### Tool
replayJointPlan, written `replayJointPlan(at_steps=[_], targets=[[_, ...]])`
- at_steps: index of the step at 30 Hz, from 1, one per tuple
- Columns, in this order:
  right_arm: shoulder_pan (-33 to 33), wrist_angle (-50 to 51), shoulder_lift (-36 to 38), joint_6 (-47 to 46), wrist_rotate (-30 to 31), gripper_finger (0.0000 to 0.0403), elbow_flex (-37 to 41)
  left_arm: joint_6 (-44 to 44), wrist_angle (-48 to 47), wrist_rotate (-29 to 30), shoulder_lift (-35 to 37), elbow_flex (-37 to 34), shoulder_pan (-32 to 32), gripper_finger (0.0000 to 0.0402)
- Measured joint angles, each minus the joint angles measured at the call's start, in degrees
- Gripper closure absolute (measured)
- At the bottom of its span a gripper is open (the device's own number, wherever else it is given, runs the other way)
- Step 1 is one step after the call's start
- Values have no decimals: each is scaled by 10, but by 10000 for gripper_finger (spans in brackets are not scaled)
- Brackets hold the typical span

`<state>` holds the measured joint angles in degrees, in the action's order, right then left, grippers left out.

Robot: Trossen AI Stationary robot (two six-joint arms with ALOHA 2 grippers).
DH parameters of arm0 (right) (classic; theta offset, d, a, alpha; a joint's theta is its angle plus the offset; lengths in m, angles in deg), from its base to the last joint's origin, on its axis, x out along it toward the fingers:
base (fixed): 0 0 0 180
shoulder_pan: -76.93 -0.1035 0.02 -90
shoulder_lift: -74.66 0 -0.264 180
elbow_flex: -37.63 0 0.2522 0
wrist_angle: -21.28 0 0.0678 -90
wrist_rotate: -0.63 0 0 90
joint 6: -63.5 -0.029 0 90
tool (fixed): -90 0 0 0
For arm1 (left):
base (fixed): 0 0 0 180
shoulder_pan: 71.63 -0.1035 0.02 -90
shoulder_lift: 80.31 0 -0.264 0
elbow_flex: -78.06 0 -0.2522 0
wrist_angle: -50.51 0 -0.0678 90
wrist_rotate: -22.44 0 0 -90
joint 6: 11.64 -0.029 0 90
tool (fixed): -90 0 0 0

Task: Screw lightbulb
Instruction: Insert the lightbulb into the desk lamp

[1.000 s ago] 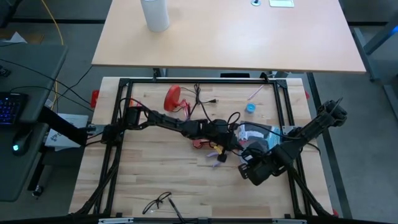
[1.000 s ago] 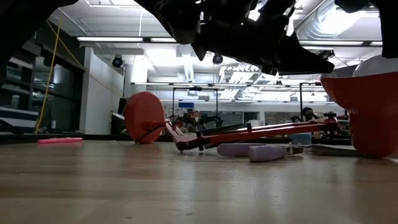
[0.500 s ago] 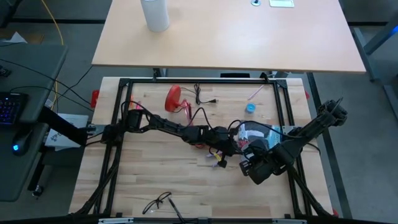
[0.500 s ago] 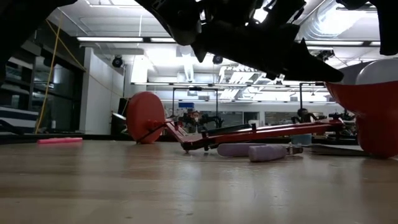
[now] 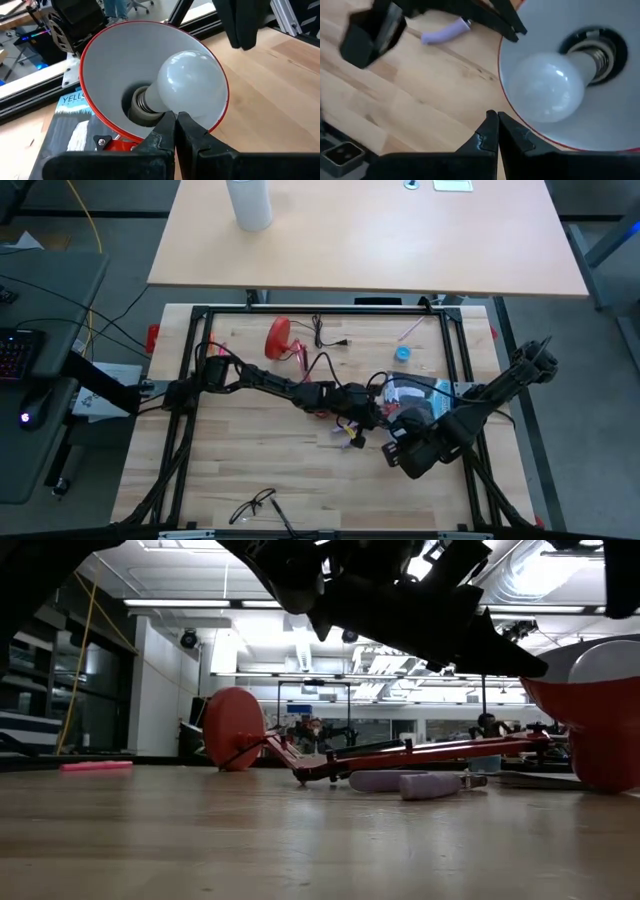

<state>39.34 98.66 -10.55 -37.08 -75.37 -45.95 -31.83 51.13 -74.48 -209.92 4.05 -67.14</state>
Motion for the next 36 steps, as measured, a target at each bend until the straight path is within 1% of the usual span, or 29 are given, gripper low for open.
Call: replayJointPlan(at_steps=[4,7,9,11,13,16,19,21,23,24,25,30,33,36], targets=[[-3,13,21,4,27,403,-8,0,-53,4,34,-2,-13,402],[-10,51,35,6,61,403,-31,1,-99,4,69,-2,-32,401],[-14,82,43,5,78,403,-49,3,-136,-8,89,-1,-47,402],[-18,120,45,-6,83,403,-64,5,-173,-34,97,0,-64,402],[-25,158,46,-23,83,403,-76,6,-206,-63,94,-5,-82,401],[-36,193,47,-52,84,403,-86,23,-207,-93,73,-20,-102,401],[-45,197,47,-81,84,403,-86,73,-202,-78,47,-20,-111,402],[-50,197,47,-98,84,403,-86,109,-201,-106,40,-20,-113,401],[-56,198,47,-117,82,403,-86,114,-199,-144,40,-20,-107,401],[-58,198,47,-123,83,403,-86,110,-194,-143,41,-20,-101,402],[-60,200,47,-130,82,403,-86,103,-191,-135,42,-19,-93,402],[-64,200,47,-149,82,403,-86,54,-192,-51,31,-19,-63,402],[-64,200,47,-150,83,403,-86,53,-183,22,23,-19,-56,402],[-63,197,46,-150,83,403,-86,63,-179,51,23,-19,-56,401]])
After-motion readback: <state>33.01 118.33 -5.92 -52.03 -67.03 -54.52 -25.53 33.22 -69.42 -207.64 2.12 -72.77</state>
